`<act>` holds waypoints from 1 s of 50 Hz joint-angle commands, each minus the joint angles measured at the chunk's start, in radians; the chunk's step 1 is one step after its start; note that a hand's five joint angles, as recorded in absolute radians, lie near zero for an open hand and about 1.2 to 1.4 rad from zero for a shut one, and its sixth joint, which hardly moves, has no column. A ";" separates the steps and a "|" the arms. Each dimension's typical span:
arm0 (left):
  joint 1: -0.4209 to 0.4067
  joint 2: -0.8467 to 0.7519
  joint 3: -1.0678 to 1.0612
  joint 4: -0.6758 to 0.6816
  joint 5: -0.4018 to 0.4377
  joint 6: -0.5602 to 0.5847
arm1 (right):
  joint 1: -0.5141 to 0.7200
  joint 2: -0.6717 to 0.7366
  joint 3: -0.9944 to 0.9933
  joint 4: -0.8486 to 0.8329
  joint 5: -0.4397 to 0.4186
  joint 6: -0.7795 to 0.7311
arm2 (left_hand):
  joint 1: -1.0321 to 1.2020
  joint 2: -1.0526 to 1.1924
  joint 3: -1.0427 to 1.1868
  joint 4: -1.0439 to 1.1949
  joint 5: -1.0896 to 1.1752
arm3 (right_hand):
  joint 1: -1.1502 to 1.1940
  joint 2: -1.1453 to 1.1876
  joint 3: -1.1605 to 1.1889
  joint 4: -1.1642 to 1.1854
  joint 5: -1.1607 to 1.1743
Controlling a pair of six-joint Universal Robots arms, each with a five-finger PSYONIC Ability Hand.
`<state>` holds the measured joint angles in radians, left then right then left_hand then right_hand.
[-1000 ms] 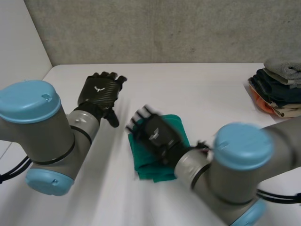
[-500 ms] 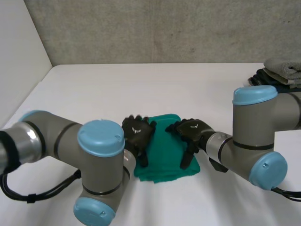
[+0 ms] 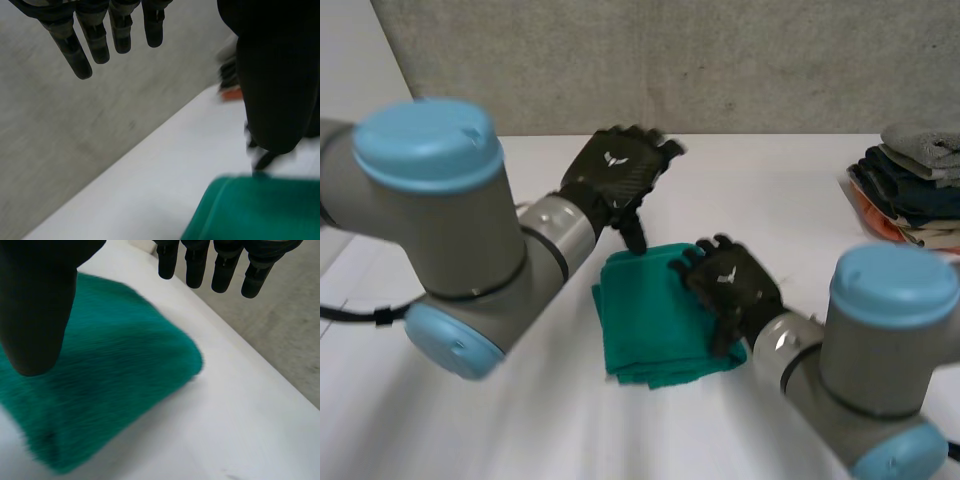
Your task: Fold the laundry.
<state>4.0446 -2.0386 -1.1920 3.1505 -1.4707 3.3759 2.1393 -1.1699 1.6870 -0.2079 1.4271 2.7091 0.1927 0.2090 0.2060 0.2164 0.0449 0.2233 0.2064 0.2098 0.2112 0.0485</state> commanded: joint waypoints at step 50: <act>0.045 0.006 0.114 -0.159 0.372 -0.010 | 0.064 0.248 -0.093 -0.291 -0.019 -0.081 | 0.041 0.025 0.028 0.018 0.015 | 0.542 0.559 0.556 0.554 0.543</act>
<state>4.0875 -2.0304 -1.0707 2.9925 -1.0982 3.3671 2.2049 -0.9456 1.6140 -0.5172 1.4151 2.6309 0.1927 0.2079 0.2060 0.2146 0.0448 0.6510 0.6540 0.6441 0.6376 0.4535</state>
